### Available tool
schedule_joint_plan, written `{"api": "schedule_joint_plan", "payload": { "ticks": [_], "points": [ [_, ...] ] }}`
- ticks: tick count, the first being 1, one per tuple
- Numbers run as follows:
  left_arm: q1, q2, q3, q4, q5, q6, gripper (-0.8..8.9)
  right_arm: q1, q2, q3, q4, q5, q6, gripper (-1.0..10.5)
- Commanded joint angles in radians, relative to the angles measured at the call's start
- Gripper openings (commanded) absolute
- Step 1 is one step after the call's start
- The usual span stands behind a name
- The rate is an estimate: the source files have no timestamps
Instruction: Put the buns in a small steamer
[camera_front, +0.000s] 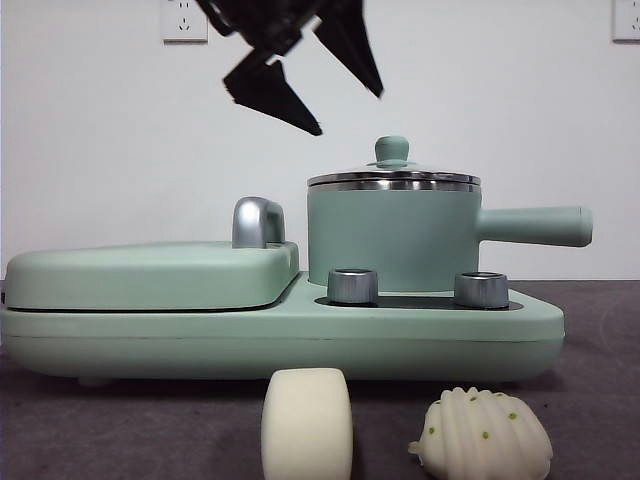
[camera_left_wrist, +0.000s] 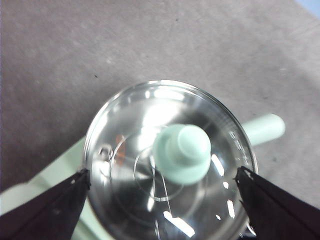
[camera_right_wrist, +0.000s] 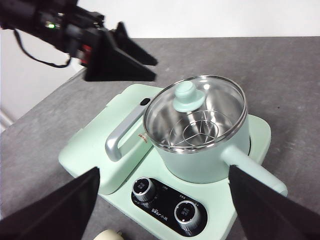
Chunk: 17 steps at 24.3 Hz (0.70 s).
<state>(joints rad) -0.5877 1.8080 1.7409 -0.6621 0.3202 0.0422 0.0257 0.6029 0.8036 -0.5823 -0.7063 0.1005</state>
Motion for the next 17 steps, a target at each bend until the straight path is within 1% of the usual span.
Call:
{"api": "schedule_joint_plan", "payload": {
  "ticks": [1,3,7,9,11,12,16,17],
  "points": [
    [-0.035,0.060,0.057,0.003,-0.033,0.045,4.65,0.010,0.003,0.018,0.013,-0.003,-0.007,4.1],
    [-0.057,0.089,0.071,0.011,-0.037,0.051,4.65,0.013,0.003,0.018,0.013,-0.003,-0.007,4.1],
    [-0.095,0.113,0.071,0.058,-0.093,0.076,4.63,0.013,0.003,0.018,0.013,-0.003,-0.007,4.1],
    [-0.101,0.121,0.071,0.073,-0.093,0.078,4.57,0.013,0.003,0.018,0.013,-0.003,-0.007,4.1],
    [-0.102,0.128,0.071,0.066,-0.093,0.078,3.85,0.013,0.003,0.017,0.013,-0.003,-0.007,4.1],
    [-0.102,0.132,0.071,0.059,-0.093,0.081,3.69,0.013,0.003,0.018,0.013,-0.003,-0.007,4.1],
    [-0.102,0.140,0.071,0.050,-0.093,0.090,3.61,0.013,0.003,0.017,0.012,-0.003,-0.007,4.1],
    [-0.102,0.142,0.071,0.050,-0.093,0.099,3.34,0.013,0.003,0.017,0.012,-0.003,-0.007,4.1]
  ]
}}
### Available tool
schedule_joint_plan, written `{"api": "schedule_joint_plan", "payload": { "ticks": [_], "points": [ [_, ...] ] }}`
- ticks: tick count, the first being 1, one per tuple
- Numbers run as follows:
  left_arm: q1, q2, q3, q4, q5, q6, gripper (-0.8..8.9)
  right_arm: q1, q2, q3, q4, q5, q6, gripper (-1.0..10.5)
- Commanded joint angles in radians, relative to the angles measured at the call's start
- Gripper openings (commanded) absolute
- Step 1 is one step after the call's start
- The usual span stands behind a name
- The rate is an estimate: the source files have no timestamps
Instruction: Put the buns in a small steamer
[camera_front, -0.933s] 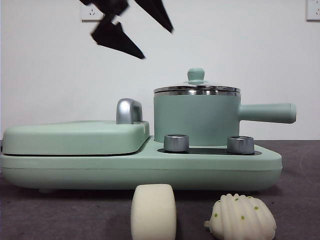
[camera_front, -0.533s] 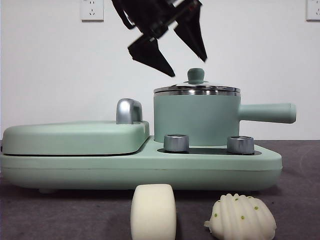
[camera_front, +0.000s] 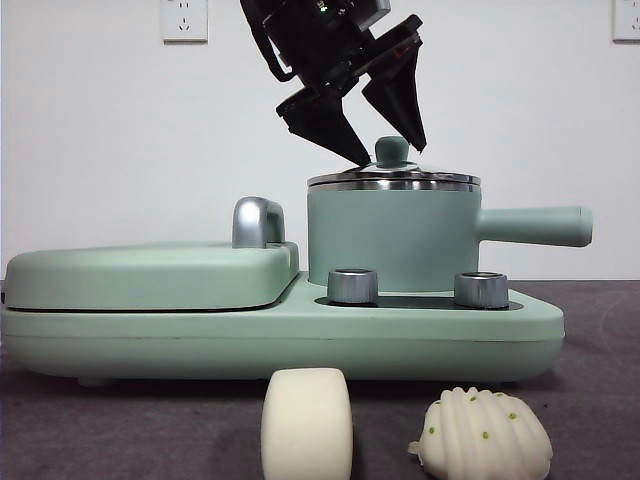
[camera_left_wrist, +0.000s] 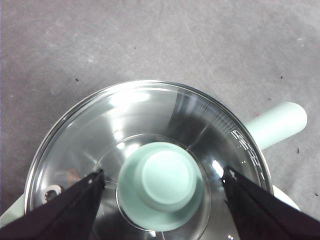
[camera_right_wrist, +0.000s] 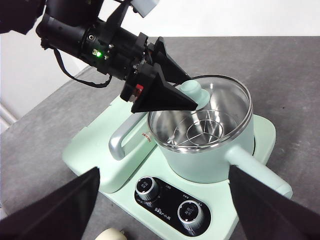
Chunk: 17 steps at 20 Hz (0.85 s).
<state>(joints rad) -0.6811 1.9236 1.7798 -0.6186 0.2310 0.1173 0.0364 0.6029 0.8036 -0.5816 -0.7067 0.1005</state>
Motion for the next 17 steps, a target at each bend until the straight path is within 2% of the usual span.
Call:
{"api": "schedule_joint_plan", "payload": {
  "ticks": [1,10,17],
  "points": [
    [-0.008,0.026,0.032,0.006,-0.004,0.031,3.07,0.002,0.003,0.017,0.012,-0.002,-0.007,4.1],
    [-0.008,0.026,0.032,0.013,-0.026,0.040,0.52,0.002,0.003,0.017,0.011,-0.001,-0.007,4.1],
    [-0.009,0.026,0.121,-0.022,-0.025,0.016,0.56,0.002,0.003,0.017,0.011,0.000,-0.007,4.1]
  ]
}}
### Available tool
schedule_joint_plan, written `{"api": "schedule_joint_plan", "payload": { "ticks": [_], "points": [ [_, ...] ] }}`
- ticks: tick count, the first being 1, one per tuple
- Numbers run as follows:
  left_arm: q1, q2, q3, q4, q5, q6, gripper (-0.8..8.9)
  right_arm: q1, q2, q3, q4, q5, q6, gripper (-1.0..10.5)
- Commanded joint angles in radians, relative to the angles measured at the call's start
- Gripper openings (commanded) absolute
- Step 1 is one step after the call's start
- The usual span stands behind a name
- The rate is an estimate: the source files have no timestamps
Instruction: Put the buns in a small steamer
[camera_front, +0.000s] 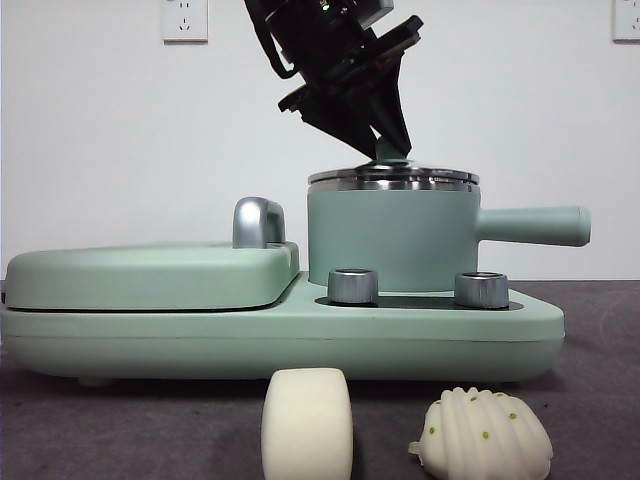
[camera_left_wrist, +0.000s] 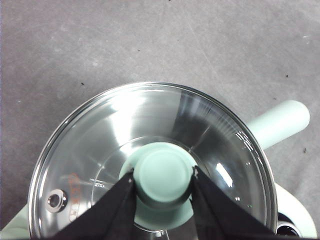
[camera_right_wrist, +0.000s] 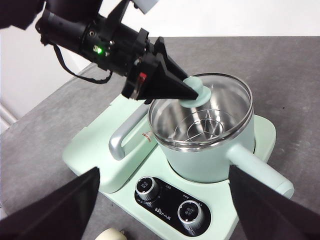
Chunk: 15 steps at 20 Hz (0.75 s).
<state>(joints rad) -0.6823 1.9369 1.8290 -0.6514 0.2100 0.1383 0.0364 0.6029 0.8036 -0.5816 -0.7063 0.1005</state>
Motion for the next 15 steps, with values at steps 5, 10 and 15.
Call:
{"api": "schedule_joint_plan", "payload": {
  "ticks": [5,10,15],
  "points": [
    [-0.008,0.012,0.198,-0.120,-0.005,-0.004,0.56,0.002,0.003,0.017,0.011,-0.001,-0.007,4.1],
    [0.002,0.012,0.286,-0.199,-0.005,0.003,0.56,0.002,0.003,0.017,0.010,-0.001,-0.007,4.1],
    [0.060,0.012,0.293,-0.214,-0.005,0.008,0.55,0.002,0.004,0.018,-0.012,-0.001,-0.006,4.1]
  ]
}}
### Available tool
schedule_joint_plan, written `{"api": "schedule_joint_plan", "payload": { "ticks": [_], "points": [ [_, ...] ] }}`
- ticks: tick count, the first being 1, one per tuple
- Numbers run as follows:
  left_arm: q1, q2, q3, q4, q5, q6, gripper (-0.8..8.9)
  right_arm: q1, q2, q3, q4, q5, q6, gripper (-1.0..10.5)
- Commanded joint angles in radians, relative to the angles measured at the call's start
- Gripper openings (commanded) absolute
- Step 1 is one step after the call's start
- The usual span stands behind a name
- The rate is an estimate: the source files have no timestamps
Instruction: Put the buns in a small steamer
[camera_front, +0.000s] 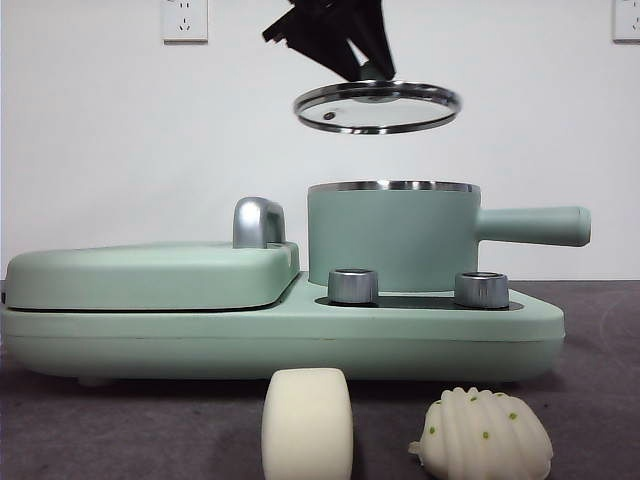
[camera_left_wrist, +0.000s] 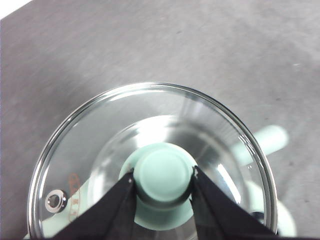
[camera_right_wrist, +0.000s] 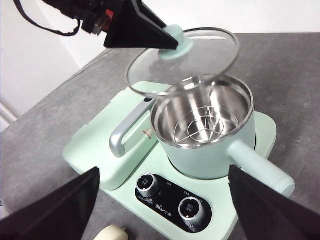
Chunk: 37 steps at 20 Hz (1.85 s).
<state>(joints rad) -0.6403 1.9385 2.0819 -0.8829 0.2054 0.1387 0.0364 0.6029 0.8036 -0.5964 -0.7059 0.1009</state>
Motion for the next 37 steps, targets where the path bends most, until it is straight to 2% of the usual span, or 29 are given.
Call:
{"api": "schedule_joint_plan", "payload": {
  "ticks": [1,13,16,19,21,25,29,32,35,37],
  "points": [
    [0.040,0.011,0.040,0.013,0.000,0.010,0.55,0.004,0.004,0.018,0.000,-0.002,-0.004,4.1],
    [0.354,0.011,0.040,0.008,0.000,0.010,0.50,0.067,0.023,0.018,-0.012,-0.002,0.009,4.1],
    [0.421,0.011,0.040,0.010,0.000,0.009,0.50,0.094,0.045,0.026,-0.011,-0.002,0.116,4.1],
    [0.460,0.011,0.040,0.016,0.000,0.010,0.46,0.212,0.111,0.063,-0.012,0.009,0.205,3.7],
    [0.472,0.011,0.040,0.018,0.001,0.010,0.46,0.321,0.172,0.101,-0.018,0.059,0.236,3.6],
    [0.477,0.011,0.040,0.024,0.001,0.011,0.46,0.593,0.354,0.191,-0.039,0.255,0.330,3.6],
    [0.476,0.011,0.040,0.031,0.001,0.010,0.46,0.783,0.566,0.304,-0.124,0.391,0.354,3.6],
    [0.476,0.011,0.040,0.030,0.002,0.010,0.46,0.873,0.721,0.379,-0.207,0.454,0.371,3.6],
    [0.476,0.011,0.040,0.030,0.001,0.010,0.46,0.937,0.841,0.392,-0.221,0.465,0.417,3.7],
    [0.476,0.011,0.040,0.030,0.002,0.010,0.46,0.969,0.906,0.392,-0.220,0.473,0.420,3.7]
  ]
}}
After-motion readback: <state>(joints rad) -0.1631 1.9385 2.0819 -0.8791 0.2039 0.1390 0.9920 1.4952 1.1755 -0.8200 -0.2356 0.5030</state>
